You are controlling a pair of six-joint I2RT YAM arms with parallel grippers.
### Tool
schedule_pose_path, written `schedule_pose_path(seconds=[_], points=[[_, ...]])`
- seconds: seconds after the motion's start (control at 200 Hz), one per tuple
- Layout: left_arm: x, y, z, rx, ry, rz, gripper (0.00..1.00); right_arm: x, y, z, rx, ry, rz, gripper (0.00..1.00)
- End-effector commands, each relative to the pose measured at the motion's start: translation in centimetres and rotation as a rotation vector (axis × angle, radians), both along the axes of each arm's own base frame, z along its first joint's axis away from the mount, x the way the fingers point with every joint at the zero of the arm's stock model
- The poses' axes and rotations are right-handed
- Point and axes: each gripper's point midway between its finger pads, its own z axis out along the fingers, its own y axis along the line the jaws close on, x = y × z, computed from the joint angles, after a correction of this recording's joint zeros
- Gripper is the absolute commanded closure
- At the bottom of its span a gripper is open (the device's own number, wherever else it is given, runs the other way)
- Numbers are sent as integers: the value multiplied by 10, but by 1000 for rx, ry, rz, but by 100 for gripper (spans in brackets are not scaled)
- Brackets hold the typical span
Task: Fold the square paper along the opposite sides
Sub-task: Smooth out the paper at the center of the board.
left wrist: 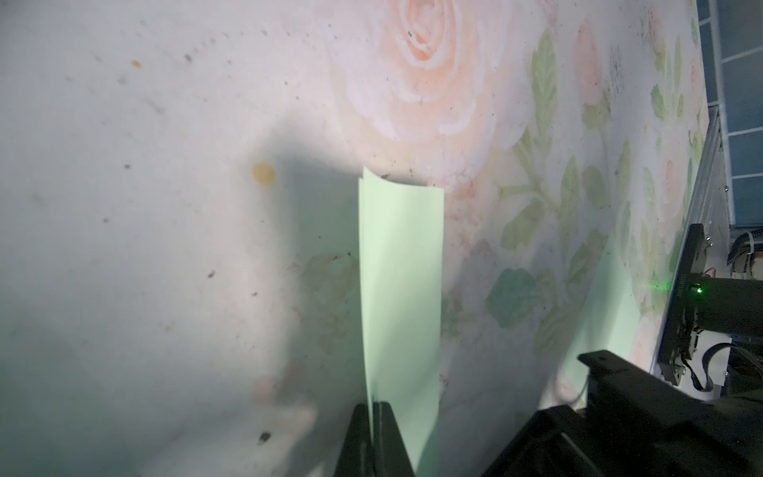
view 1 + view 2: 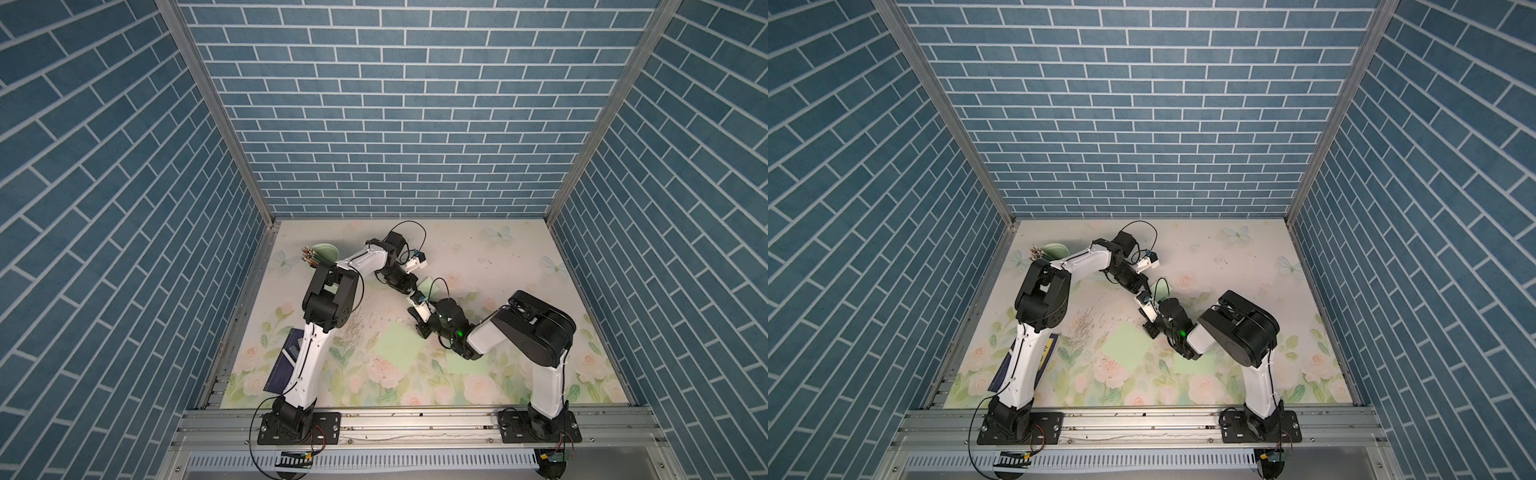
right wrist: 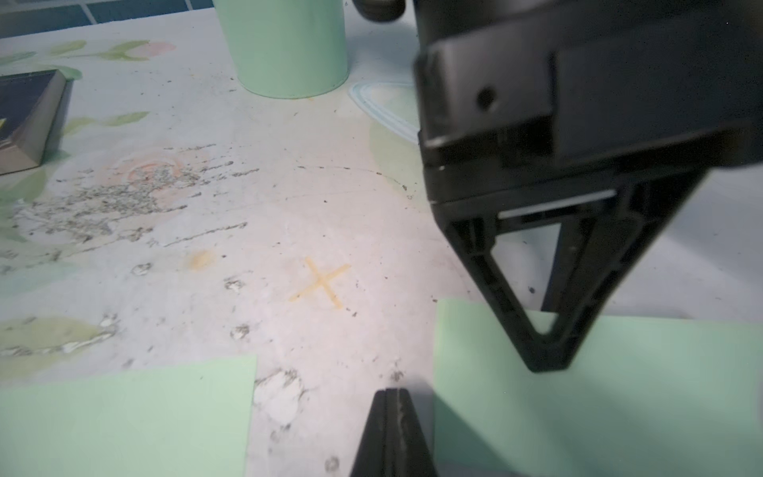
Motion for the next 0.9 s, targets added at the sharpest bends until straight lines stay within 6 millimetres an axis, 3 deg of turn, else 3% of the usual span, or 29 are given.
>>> schedule_pose_path(seconds=[0.0,0.105,0.265,0.565,0.77,0.895], points=[[-14,47,-69,248,72,14,100,24,-24,48,82,-80,-83,100],[-16,48,-75,256,84,13,100,42,-44,51,84,-89,-160,100],[-13,52,-79,272,93,23,100,60,-42,29,57,-26,-214,100],[-6,58,-74,259,86,43,100,66,-35,-13,89,135,-270,100],[-4,56,-63,233,73,50,100,73,-57,-31,96,222,-377,100],[-4,61,-70,256,82,58,100,78,-68,-34,109,253,-426,100]])
